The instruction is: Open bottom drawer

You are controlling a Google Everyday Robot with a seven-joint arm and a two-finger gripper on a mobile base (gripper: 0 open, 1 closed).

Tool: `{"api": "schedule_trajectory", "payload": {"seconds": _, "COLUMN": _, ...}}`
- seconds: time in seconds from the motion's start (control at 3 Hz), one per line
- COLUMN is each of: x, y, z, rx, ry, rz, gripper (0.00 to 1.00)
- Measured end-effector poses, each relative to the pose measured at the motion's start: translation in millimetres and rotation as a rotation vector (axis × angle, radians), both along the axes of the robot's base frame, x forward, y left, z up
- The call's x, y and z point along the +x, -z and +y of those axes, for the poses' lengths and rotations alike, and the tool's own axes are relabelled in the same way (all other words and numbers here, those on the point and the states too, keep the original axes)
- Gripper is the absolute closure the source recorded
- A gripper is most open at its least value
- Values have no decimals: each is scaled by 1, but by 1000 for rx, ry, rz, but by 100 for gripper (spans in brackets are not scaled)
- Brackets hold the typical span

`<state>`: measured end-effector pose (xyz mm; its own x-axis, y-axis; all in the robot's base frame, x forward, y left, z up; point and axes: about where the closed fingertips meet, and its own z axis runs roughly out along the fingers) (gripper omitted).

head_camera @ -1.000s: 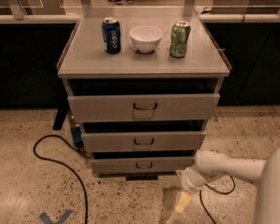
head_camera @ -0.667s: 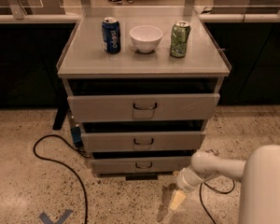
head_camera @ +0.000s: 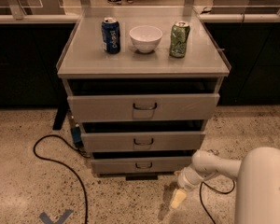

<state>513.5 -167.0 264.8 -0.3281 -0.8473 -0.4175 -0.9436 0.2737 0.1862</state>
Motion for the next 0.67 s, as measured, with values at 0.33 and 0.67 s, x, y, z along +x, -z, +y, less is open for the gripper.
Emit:
{"api": "schedule_trajectory", "payload": {"seconds": 0.33, "x": 26, "y": 27, "z": -7, "rx": -52, "ry": 20, "rz": -17, "gripper": 0}}
{"api": "schedule_trajectory", "payload": {"seconds": 0.67, "x": 56, "y": 35, "z": -5, "rx": -82, "ry": 40, "rz": -94, "gripper": 0}}
